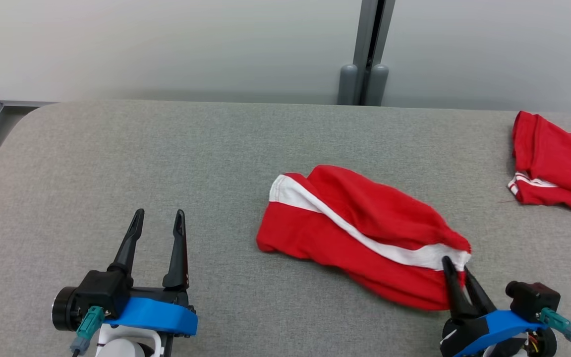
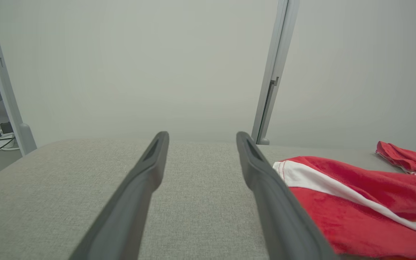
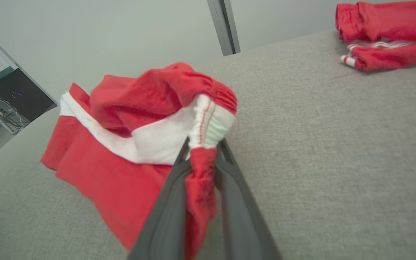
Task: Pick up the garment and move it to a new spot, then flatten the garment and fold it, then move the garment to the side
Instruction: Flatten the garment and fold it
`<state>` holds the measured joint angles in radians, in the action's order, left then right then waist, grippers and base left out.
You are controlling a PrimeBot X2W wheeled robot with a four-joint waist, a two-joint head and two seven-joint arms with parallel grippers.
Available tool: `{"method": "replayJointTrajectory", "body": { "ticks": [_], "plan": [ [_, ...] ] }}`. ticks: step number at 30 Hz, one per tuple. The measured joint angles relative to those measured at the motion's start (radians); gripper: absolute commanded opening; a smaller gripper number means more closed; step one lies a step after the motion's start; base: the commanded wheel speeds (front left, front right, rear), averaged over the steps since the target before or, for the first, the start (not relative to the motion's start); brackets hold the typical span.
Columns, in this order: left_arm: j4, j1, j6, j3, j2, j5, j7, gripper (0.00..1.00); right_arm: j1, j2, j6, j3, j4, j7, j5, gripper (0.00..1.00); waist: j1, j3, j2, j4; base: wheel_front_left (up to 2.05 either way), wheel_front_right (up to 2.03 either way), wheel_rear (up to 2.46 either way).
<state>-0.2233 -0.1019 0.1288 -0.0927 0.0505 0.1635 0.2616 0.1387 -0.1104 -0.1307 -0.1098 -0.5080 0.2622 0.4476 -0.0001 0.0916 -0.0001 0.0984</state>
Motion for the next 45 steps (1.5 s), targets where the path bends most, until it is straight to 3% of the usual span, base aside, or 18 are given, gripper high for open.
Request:
{"method": "replayJointTrajectory", "body": {
  "ticks": [9, 20, 30, 45],
  "plan": [
    [-0.001, 0.022, 0.0, 0.02, 0.0, -0.023, 0.0, 1.0, -0.02, 0.008, 0.0, 0.104, 0.145, 0.0, -0.134, 1.0, 0.0001, -0.024, 0.0, -0.027, 0.0, 0.0, 0.0],
    [0.003, 0.065, 0.001, 0.041, 0.008, -0.042, 0.0, 1.0, -0.073, 0.043, 0.0, 0.107, 0.351, 0.0, -0.217, 1.0, 0.0, -0.061, 0.0, -0.043, 0.0, 0.0, 0.0],
    [0.002, 0.098, 0.001, 0.045, 0.015, -0.054, 0.0, 1.0, -0.163, 0.058, 0.0, 0.096, 0.342, 0.0, -0.267, 1.0, 0.0, -0.084, 0.0, -0.045, 0.0, 0.0, 0.0],
    [-0.008, 0.105, 0.001, 0.053, 0.016, -0.067, 0.0, 1.0, -0.169, 0.059, 0.0, 0.102, 0.331, 0.0, -0.275, 1.0, 0.0001, -0.08, 0.0002, -0.055, 0.0, 0.0, 0.0]
  ]
}}
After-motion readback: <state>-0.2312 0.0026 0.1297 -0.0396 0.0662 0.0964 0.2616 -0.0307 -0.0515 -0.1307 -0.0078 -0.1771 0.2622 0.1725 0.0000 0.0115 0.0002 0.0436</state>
